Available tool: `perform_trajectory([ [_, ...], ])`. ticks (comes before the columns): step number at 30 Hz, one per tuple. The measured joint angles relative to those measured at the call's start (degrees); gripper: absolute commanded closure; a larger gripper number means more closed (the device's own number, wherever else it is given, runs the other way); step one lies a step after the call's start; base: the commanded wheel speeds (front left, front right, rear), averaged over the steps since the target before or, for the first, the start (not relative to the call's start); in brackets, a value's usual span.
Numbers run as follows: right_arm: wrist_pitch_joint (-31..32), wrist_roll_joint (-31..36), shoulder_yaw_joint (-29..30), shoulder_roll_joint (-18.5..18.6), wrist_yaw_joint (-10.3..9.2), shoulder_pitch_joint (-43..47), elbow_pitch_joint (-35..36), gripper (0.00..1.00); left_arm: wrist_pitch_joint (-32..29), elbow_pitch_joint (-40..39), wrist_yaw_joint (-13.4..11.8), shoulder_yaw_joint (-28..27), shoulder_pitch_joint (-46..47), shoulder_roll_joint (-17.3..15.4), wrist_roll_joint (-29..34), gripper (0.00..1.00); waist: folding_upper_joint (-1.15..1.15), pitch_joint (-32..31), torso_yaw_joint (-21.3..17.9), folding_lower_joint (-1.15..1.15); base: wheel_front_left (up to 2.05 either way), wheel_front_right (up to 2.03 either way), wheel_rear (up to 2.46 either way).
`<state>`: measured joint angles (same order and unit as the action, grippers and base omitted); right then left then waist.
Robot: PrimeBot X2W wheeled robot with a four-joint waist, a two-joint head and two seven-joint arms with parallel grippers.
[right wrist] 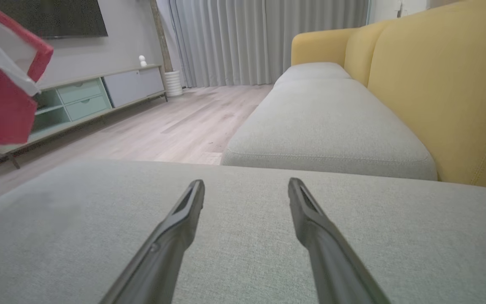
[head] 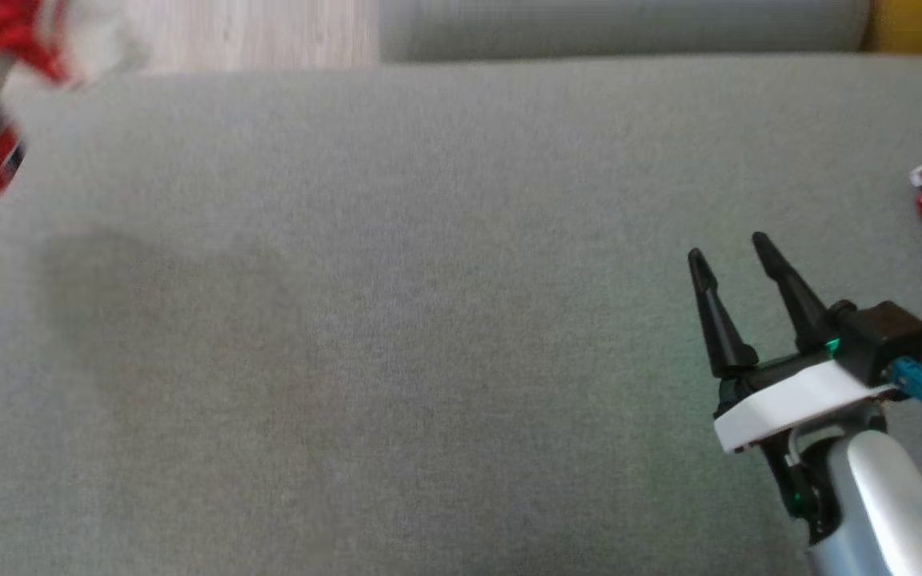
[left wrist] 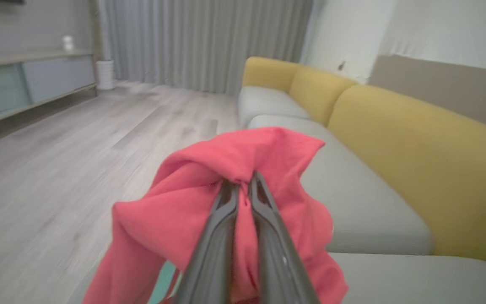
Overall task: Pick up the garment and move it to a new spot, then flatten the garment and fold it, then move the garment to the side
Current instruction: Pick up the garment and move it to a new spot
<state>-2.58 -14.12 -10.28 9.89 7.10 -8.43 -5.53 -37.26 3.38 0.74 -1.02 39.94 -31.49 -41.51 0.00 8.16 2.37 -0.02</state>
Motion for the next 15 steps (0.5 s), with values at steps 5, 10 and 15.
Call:
perform_trajectory([
  [5,-0.01,0.0,-0.38,-0.63,0.0,0.7,-0.51,0.0,-2.57,-6.41,0.76,8.08,5.32,6.0,-0.04,1.0,0.0,-3.69,-1.45,0.0,0.0,0.0,0.0],
  [10,0.08,0.0,-0.69,-0.74,0.0,0.92,-0.56,0.0,-3.78,-7.26,1.36,16.19,5.15,12.66,-0.96,1.0,0.0,-4.46,-4.93,0.01,0.0,0.0,0.0],
  [15,0.62,-0.01,-2.1,-0.83,0.0,0.6,-0.34,0.0,-1.22,-3.18,1.47,21.52,1.11,18.6,-0.88,1.0,0.0,-3.7,-9.38,0.02,0.0,0.0,0.0],
])
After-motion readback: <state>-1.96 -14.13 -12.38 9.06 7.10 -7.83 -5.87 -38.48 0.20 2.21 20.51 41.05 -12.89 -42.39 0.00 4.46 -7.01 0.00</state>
